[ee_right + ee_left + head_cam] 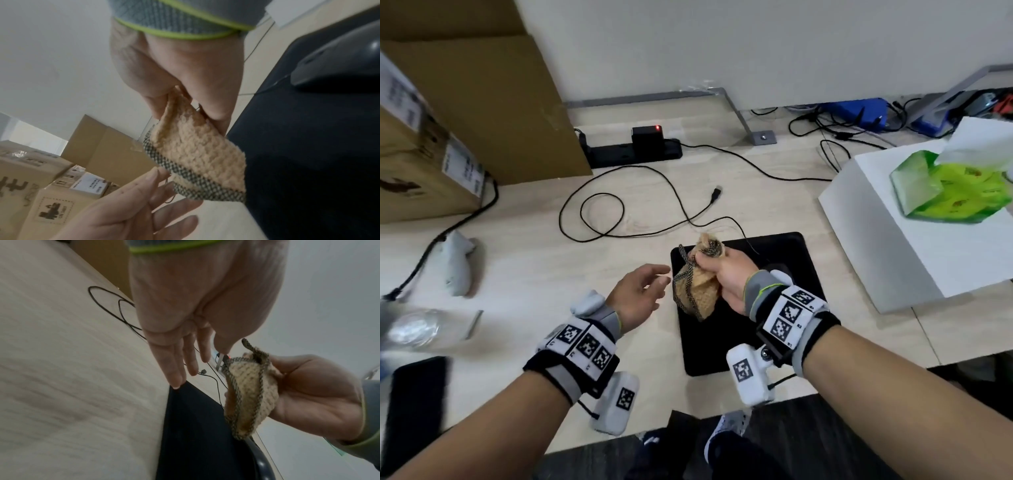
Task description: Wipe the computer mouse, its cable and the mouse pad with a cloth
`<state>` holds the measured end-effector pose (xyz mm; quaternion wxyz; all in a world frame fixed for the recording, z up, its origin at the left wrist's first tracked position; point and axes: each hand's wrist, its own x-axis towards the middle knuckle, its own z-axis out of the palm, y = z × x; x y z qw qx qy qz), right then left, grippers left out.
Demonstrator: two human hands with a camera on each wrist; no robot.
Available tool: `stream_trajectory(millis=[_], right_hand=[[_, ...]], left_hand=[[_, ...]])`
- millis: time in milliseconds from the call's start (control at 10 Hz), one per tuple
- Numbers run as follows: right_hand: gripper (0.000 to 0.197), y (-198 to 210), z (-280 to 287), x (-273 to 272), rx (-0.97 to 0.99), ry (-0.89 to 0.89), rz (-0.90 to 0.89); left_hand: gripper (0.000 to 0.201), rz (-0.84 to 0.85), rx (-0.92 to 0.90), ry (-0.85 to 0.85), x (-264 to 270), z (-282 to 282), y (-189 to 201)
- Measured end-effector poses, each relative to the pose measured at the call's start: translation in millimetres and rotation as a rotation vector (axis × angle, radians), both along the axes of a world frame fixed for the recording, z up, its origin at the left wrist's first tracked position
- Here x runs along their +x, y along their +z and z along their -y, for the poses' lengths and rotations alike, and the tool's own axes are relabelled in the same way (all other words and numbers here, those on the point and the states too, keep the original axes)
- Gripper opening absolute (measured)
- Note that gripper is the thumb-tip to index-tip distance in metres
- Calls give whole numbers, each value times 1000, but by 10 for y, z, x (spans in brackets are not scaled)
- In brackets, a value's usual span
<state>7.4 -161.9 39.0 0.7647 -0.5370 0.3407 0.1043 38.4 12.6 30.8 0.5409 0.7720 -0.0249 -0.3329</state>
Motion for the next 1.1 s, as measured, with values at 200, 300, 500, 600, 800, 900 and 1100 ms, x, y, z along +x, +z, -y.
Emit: stream_trajectory(millis=[200,300,500,600,800,900,1100], right_hand=[[20,66,-303,81,395,-38,-7],[25,62,-418,103,492,-80,-9],[42,12,-684,189,408,44,-95],[58,-85,-801,200,131,219,-165],[43,-188,-850,155,25,268,-74],[35,-256,-893,157,-97,287,-58],[44,-405,-923,166,-531,393,-106]], left_hand=[[32,-326,-285,252,-63,-336,96],[32,-412,-369,288,-69,-436,146],[51,-223,-293,133,-20,-713,130],[83,-196,-272,133,24,-881,63],[48,-198,-210,200,78,-974,-24],[24,-174,-90,267,134,-991,-102],[31,-84,241,205,183,-1085,-332]])
